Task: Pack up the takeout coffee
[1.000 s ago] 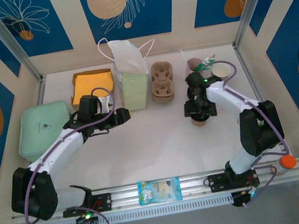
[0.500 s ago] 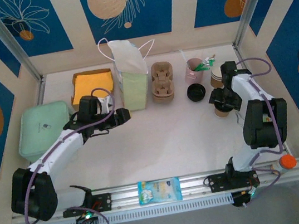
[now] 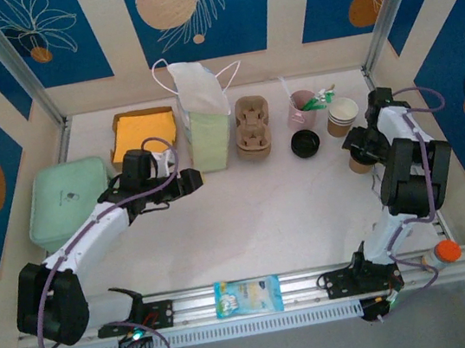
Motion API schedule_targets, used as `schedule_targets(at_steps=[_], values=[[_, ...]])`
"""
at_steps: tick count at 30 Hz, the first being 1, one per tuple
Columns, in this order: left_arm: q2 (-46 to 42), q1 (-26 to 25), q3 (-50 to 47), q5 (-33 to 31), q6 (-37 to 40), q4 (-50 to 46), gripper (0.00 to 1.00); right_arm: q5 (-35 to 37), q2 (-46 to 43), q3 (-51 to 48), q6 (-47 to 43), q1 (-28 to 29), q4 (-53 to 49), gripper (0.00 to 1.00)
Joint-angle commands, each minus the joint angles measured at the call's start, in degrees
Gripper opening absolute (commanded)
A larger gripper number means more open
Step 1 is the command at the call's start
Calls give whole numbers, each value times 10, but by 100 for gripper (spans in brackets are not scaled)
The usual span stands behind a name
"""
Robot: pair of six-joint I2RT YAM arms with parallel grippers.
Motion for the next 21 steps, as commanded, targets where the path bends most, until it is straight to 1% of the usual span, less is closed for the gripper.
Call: schedule_targets(at_steps=[1, 10, 12, 18, 21], values=[[-10, 4, 6, 13, 7, -6, 65, 0, 9, 4, 4, -1, 7, 86], [-20, 4, 6, 6, 14, -19, 66, 9, 8, 7, 5, 4, 2, 96], [-22, 5, 6, 4, 17, -23, 67, 13, 4, 7, 6, 5, 0, 100], [-24, 5, 13, -1, 23, -34, 69, 23, -13, 7, 9, 6, -4, 99], [-26, 5, 19, -6, 27, -45, 71, 40, -25, 9, 12, 10, -9, 99]])
